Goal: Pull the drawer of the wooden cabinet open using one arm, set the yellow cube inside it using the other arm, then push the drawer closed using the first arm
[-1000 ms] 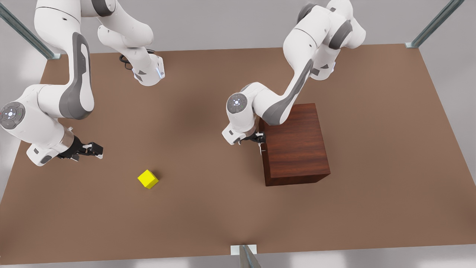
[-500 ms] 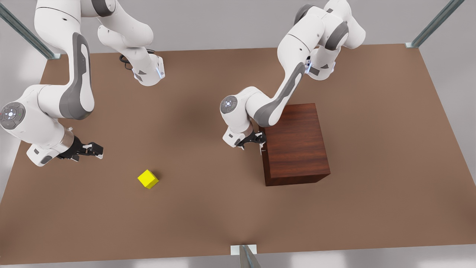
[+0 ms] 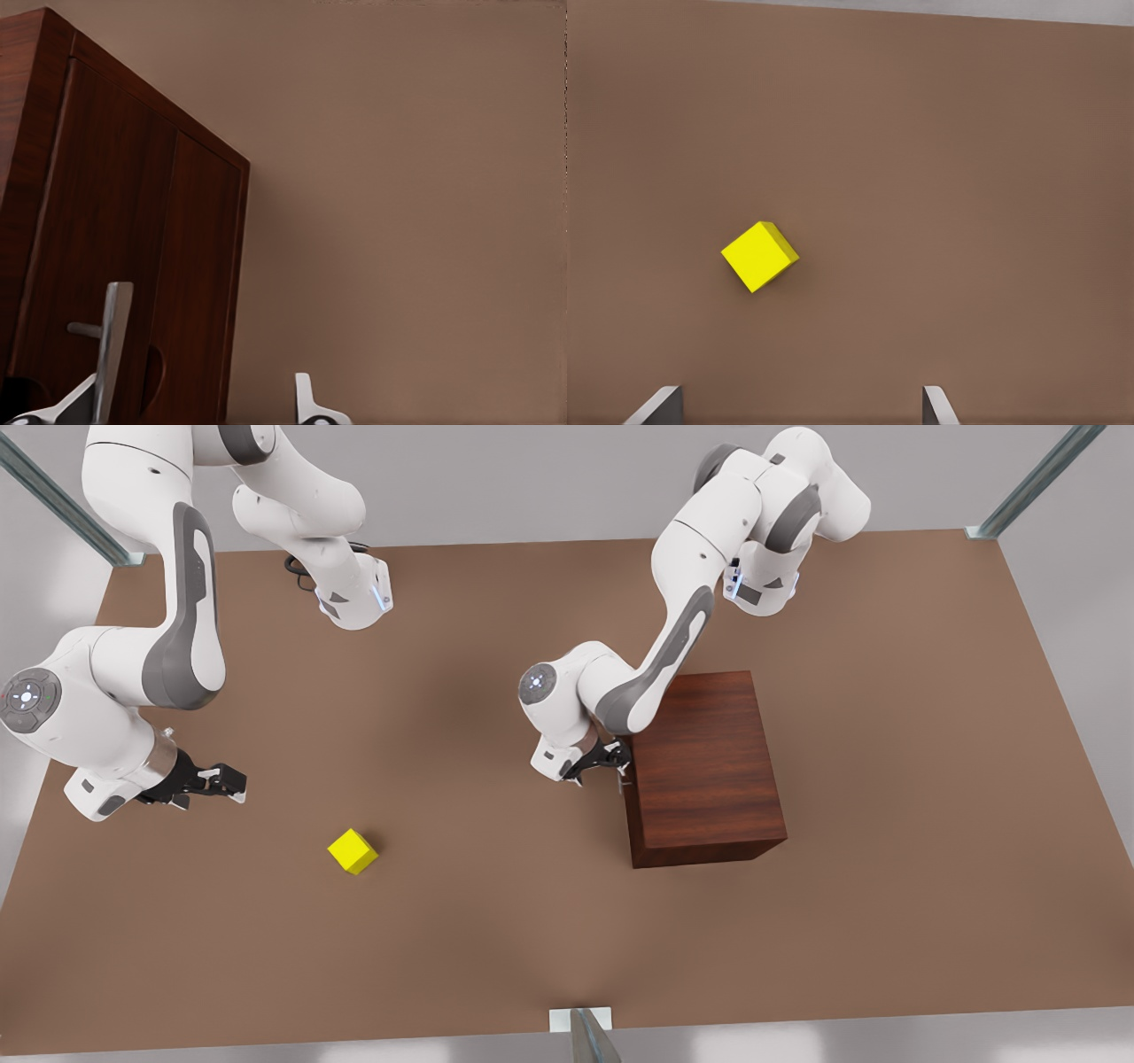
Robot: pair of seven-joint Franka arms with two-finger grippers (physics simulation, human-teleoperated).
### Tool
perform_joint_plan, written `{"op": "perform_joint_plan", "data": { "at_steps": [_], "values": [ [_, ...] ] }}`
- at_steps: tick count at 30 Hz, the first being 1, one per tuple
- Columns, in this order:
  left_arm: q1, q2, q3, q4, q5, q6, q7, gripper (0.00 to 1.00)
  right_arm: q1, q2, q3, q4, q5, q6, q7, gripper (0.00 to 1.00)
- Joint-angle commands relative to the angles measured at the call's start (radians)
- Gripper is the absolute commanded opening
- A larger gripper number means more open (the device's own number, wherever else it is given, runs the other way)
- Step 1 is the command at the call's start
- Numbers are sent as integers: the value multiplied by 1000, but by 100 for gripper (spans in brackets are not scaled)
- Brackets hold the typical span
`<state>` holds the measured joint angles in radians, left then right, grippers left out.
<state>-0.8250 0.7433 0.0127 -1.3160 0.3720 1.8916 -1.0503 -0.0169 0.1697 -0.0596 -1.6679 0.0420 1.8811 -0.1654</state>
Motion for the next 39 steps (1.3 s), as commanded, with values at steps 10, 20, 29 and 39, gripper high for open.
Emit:
{"op": "perform_joint_plan", "data": {
  "at_steps": [10,20,29,39],
  "values": [
    [-6,24,-2,40,-7,10,-145,100,14,10,-3,16,-93,0,701,100],
    [-17,37,-2,60,-10,41,-172,100,17,62,-2,76,-34,-2,915,100],
    [-32,45,-7,70,-12,40,-183,100,18,68,0,76,-39,-2,915,100],
    [-39,45,-7,77,-12,40,-183,100,22,70,0,76,-40,-2,915,100]
  ]
}}
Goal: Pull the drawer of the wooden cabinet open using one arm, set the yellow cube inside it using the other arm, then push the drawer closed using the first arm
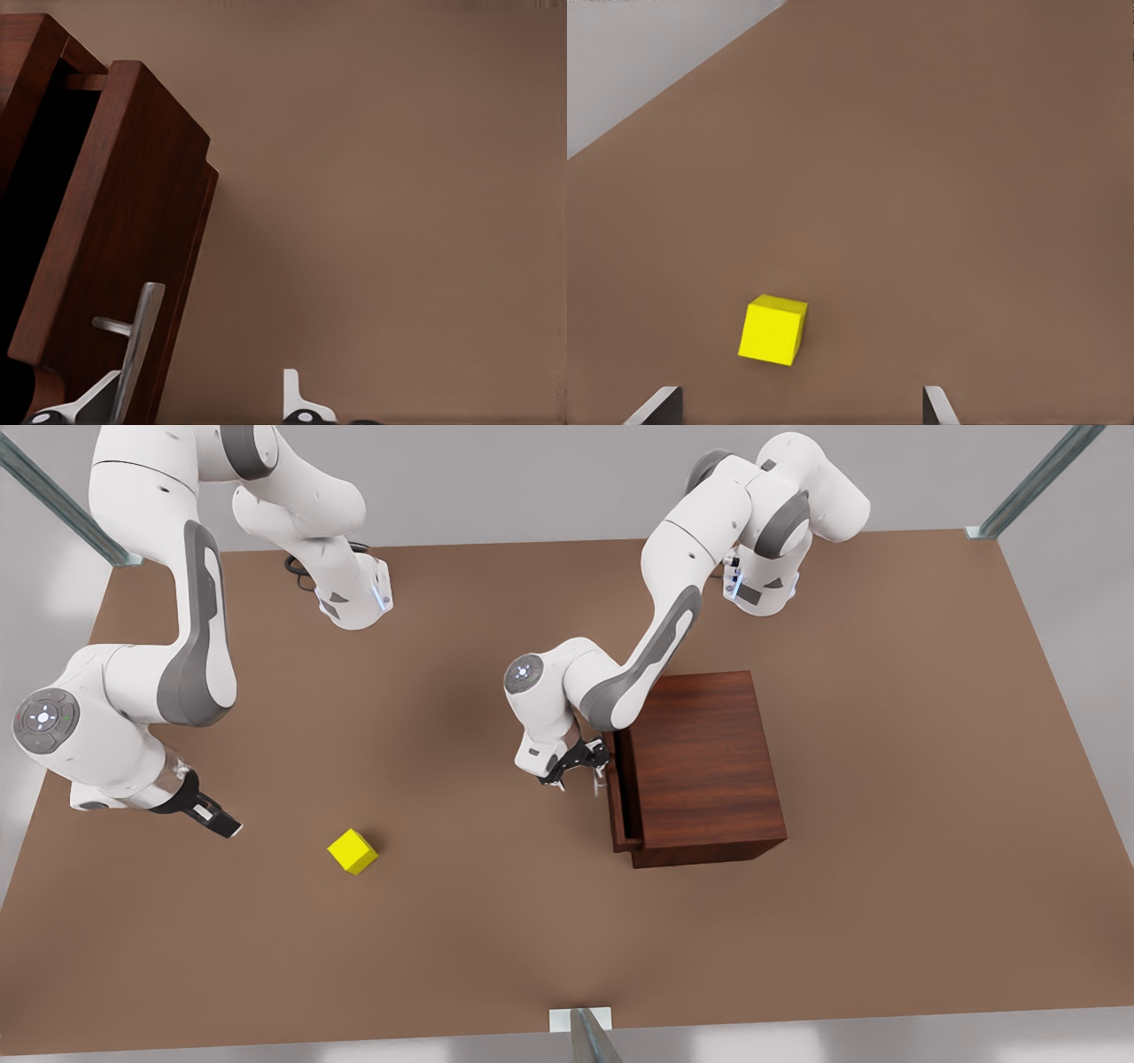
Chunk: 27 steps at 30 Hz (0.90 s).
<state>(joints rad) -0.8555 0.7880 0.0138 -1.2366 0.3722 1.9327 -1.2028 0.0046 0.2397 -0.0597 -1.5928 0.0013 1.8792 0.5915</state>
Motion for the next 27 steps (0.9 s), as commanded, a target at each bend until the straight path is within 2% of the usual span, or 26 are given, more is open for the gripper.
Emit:
{"op": "perform_joint_plan", "data": {
  "at_steps": [1,27],
  "values": [
    [-10,0,-9,-3,-12,-1,-32,100,0,0,0,1,0,0,159,100],
    [-28,-6,-17,-1,-22,-11,74,100,2,4,0,2,-4,0,159,100]
  ]
}}
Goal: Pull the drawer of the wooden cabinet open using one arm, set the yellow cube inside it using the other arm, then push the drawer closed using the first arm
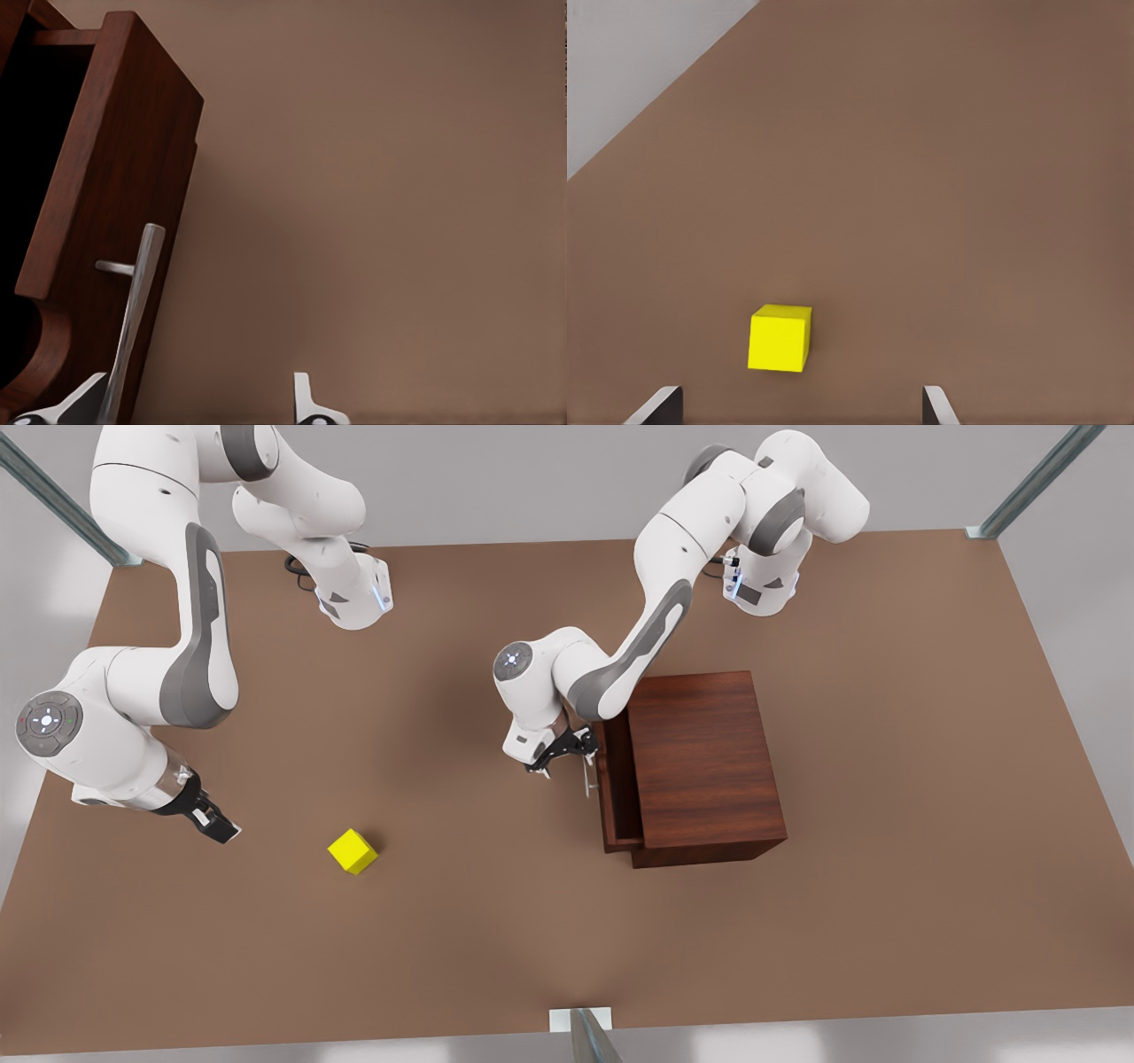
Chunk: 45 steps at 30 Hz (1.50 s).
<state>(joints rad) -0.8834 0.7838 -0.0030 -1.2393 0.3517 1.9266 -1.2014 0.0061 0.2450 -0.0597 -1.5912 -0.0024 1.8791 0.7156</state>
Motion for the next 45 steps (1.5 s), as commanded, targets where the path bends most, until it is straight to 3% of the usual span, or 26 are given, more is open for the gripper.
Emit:
{"op": "perform_joint_plan", "data": {
  "at_steps": [1,30,31,34,37,39,41,42,43,44,45],
  "values": [
    [0,-1,-3,1,0,-3,75,100,0,-1,0,1,1,0,35,100],
    [-35,3,-29,30,0,60,83,100,9,0,0,1,1,0,35,100],
    [-37,-8,-37,30,-3,31,83,100,9,0,0,1,1,0,35,100],
    [-39,-26,-160,241,-31,-336,82,100,9,0,0,1,1,0,35,100],
    [-46,-55,-169,267,-31,-448,100,100,9,0,0,1,-1,0,35,100],
    [87,-149,-169,254,-86,-626,371,100,28,5,0,1,1,0,35,100],
    [377,-259,-170,196,-140,-736,779,100,118,20,3,1,15,-2,77,100],
    [579,-334,-169,100,-265,-672,966,100,158,37,4,2,13,-2,136,100],
    [698,-526,-167,-196,-358,-407,999,100,187,53,7,2,13,0,154,100],
    [715,-693,-126,-439,-375,-198,1028,100,206,77,18,22,15,2,174,100],
    [718,-667,-112,-321,-364,-326,1121,100,221,105,29,25,24,2,177,100]
  ]
}}
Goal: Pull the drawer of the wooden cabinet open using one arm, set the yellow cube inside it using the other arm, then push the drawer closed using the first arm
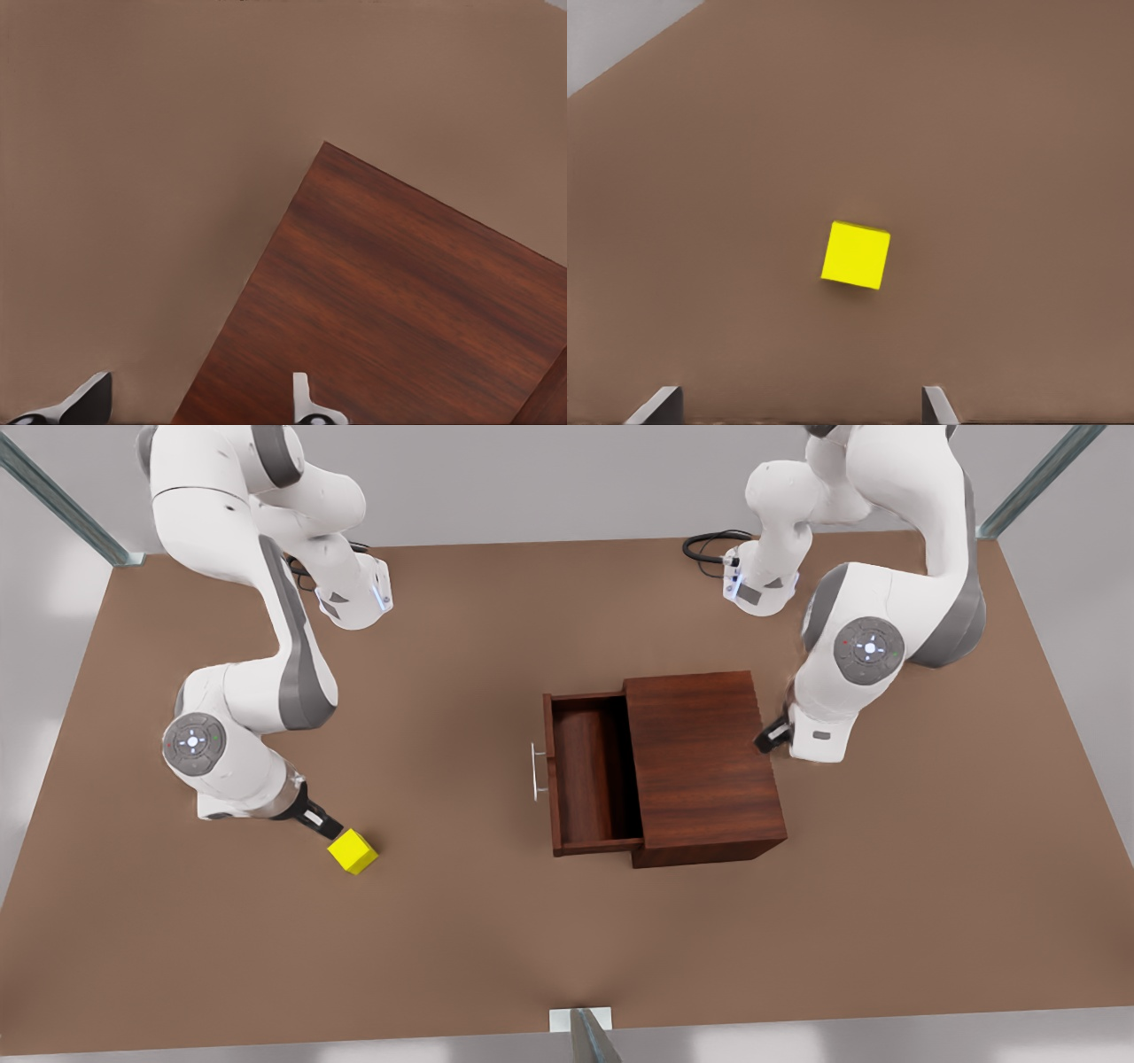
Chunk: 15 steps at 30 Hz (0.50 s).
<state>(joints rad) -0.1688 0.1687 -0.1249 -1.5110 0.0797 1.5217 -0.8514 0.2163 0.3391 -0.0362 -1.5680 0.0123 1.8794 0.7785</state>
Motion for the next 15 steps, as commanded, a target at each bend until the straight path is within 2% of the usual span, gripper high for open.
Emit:
{"op": "perform_joint_plan", "data": {
  "at_steps": [1,2,5,9,12,13,15],
  "values": [
    [43,-37,25,-3,-95,17,827,100,18,38,10,14,9,3,113,100],
    [104,-23,25,-3,-97,11,946,100,17,51,22,14,9,3,107,100],
    [204,-3,31,2,-184,61,965,100,32,107,24,6,3,52,108,100],
    [202,-1,30,14,-175,49,965,100,18,123,22,-128,30,259,111,100],
    [132,20,24,14,-161,109,963,100,6,135,22,-158,40,311,185,100],
    [111,23,22,15,-82,115,965,100,-3,135,21,-179,40,346,205,100],
    [118,20,30,11,-81,104,965,100,-18,133,21,-201,41,388,231,100]
  ]
}}
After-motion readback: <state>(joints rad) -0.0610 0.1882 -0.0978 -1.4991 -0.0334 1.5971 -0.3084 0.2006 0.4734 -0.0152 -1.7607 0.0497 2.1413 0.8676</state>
